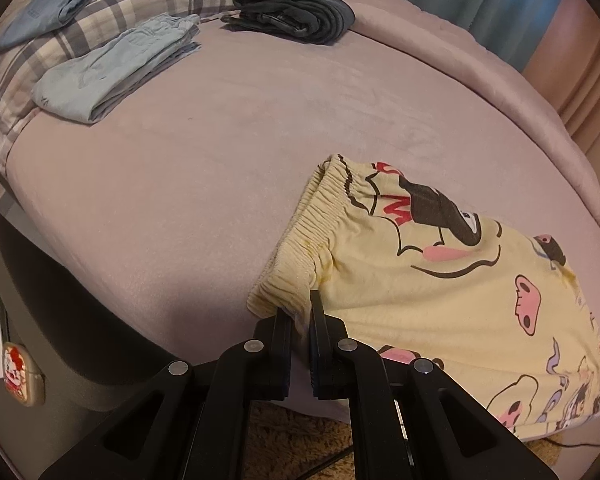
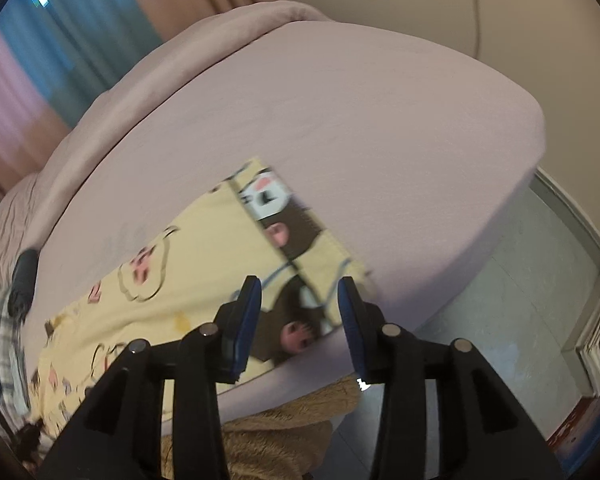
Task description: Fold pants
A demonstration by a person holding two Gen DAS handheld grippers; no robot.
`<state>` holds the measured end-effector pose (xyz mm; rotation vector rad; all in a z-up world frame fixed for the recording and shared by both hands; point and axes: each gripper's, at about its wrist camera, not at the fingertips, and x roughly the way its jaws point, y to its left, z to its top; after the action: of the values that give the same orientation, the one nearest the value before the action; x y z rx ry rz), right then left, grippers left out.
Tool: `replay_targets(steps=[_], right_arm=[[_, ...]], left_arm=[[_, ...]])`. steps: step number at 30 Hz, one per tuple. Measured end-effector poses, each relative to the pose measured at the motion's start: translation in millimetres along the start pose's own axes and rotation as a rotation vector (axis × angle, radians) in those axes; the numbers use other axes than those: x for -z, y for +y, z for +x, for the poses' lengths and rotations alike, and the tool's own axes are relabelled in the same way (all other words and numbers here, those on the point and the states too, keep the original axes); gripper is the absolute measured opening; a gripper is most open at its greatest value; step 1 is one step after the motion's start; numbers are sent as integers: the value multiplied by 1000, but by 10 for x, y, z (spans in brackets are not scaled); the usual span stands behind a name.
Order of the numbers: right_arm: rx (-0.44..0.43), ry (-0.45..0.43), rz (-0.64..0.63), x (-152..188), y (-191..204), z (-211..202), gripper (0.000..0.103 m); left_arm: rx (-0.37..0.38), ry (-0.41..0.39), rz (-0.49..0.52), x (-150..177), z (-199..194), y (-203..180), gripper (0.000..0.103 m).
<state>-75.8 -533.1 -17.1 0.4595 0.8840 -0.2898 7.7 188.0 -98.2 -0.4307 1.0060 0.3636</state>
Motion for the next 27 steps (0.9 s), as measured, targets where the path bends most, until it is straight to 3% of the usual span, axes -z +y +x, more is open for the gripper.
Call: replay_targets(steps=[3,10,14,17,21,27], right_arm=[[9,9,-40,42,75,60,51],[72,51,-113,124,276,342,51],[133,45,-141,139,355,448,52],[158,41,-160,134,403,461,51],[157,41,-171,130,393,460,50],[162,38,-164,185,379,437,48]], left_arm=[[-9,-1,8,3,-4,-15,8],[-8,-5,15,3,4,-4,8],[17,-13,5,10,-9,51,8],[55,-30,-57,-20,-82,128,8],[128,-55,-112,-123,-256,176,8],[139,-74,-112,-183,-373,141,8]])
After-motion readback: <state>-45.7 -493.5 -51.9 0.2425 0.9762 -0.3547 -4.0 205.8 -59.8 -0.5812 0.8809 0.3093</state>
